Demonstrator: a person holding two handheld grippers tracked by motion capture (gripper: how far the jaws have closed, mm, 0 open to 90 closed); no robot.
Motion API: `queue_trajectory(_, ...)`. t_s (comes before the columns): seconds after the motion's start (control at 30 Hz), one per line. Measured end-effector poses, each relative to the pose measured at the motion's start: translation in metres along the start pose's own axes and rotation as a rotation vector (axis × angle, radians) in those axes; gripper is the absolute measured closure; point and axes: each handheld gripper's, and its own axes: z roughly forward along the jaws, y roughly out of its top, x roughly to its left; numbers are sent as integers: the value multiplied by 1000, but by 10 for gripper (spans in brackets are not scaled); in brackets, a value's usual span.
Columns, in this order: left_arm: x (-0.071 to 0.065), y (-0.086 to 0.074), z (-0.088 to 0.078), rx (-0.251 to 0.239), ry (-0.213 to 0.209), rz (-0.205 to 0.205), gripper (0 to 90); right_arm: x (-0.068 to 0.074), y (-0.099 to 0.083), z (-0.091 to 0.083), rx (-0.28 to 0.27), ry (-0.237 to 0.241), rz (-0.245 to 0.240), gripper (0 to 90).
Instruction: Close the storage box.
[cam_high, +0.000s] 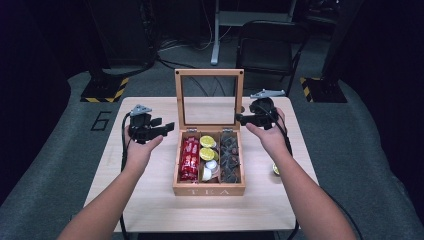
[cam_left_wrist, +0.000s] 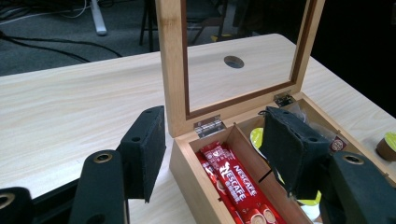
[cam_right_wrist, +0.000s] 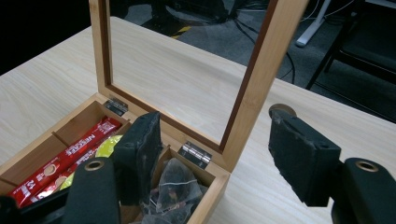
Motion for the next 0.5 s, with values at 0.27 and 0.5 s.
queue_trajectory(0.27, -1, 0, 2, 6, -7, 7, 399, 0, 4, 15, 12, -2, -4, 333)
queue_trajectory(0.5, -3, 3, 5, 3, -13, 7, 399, -14, 1, 34, 41, -19, 16, 329)
